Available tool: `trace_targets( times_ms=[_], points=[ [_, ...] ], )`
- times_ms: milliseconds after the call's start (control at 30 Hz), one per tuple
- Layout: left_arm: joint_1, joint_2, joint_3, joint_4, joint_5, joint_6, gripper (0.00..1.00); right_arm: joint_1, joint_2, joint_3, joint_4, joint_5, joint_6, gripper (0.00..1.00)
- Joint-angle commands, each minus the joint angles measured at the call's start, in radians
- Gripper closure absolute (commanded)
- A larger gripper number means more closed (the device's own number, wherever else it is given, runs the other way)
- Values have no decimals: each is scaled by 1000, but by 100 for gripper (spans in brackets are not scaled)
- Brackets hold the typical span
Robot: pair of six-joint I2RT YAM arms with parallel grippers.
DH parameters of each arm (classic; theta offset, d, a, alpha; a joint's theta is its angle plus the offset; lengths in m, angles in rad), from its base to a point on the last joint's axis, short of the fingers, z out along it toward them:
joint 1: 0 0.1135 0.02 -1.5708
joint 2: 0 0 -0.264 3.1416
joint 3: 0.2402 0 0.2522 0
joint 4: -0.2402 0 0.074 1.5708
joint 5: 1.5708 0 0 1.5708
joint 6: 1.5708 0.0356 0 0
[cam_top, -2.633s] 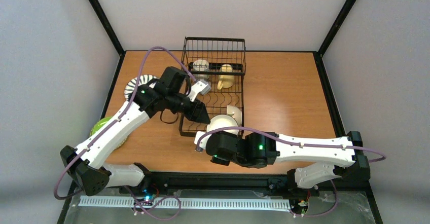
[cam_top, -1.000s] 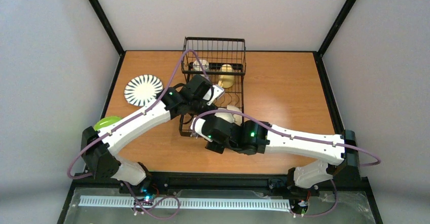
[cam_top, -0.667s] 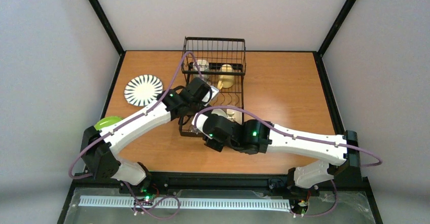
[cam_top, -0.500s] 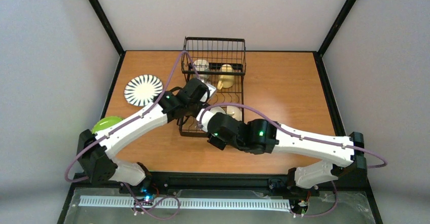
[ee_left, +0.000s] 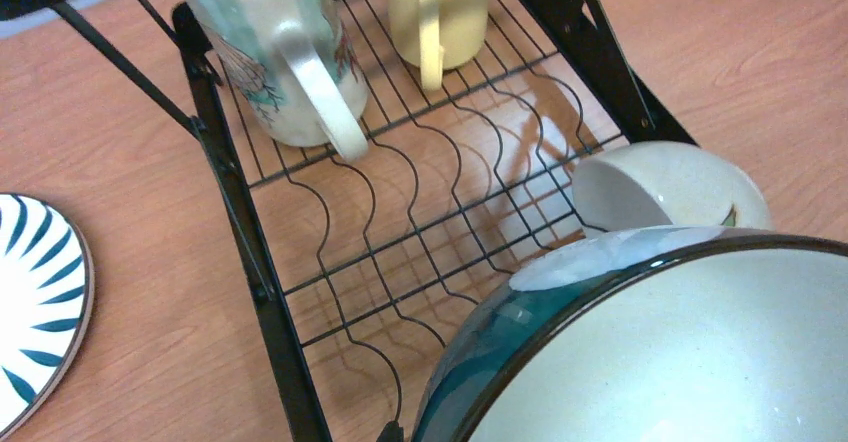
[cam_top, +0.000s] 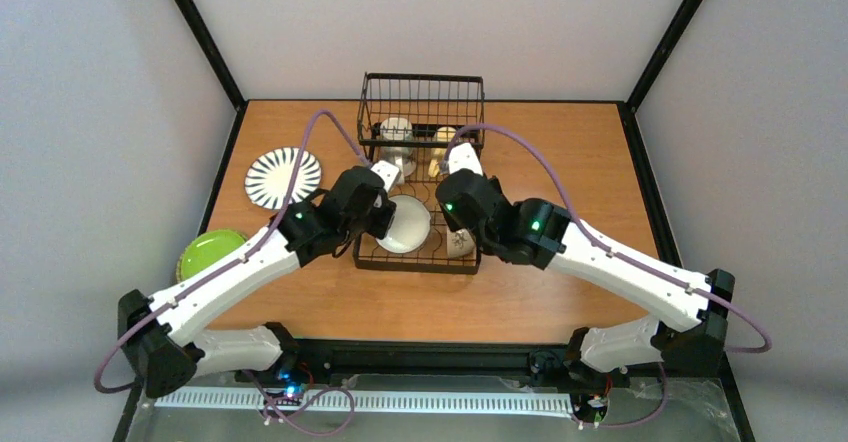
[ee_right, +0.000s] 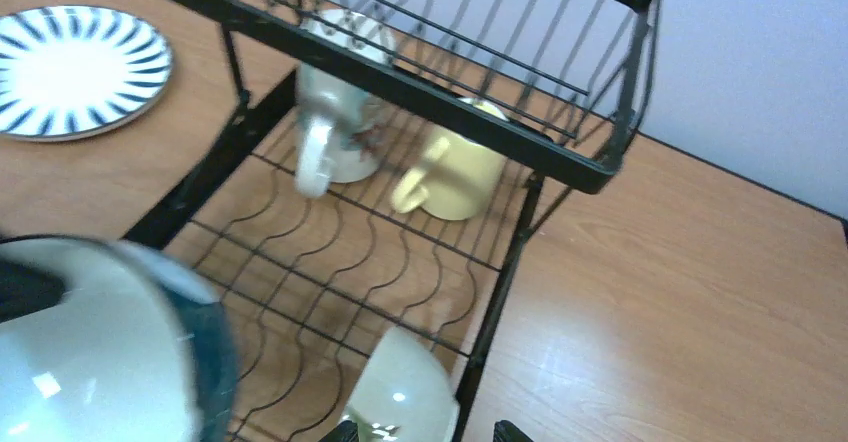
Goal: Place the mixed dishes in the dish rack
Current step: Pass from the right arm to the left, then pass from the left arm to the right
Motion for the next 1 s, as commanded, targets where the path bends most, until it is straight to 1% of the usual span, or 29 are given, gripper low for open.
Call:
trace_targets(
  times_ms=[0, 133, 267, 433, 600, 833, 967],
  points=[
    [3, -83, -21, 139, -43, 6, 100, -62, 48, 17, 35, -44, 40, 22],
    [2, -124, -51, 177, -57, 16, 100, -63, 98, 52, 23, -92, 43, 21],
    [2, -125, -64, 188, -100, 3, 100, -62, 112, 73, 20, -136, 61, 20],
    [1, -92, -56, 192, -189, -55, 100, -62, 104, 86, 10, -158, 100, 19],
    [2, -58, -45, 203, -247, -115, 100, -59, 92, 77, 17, -196, 123, 19],
    [2, -52, -29, 246, -254, -156, 100, -46, 108, 57, 56, -206, 131, 19],
    [2, -92, -76, 362, -205, -129, 100, -46, 110, 50, 84, -187, 127, 19]
  ],
)
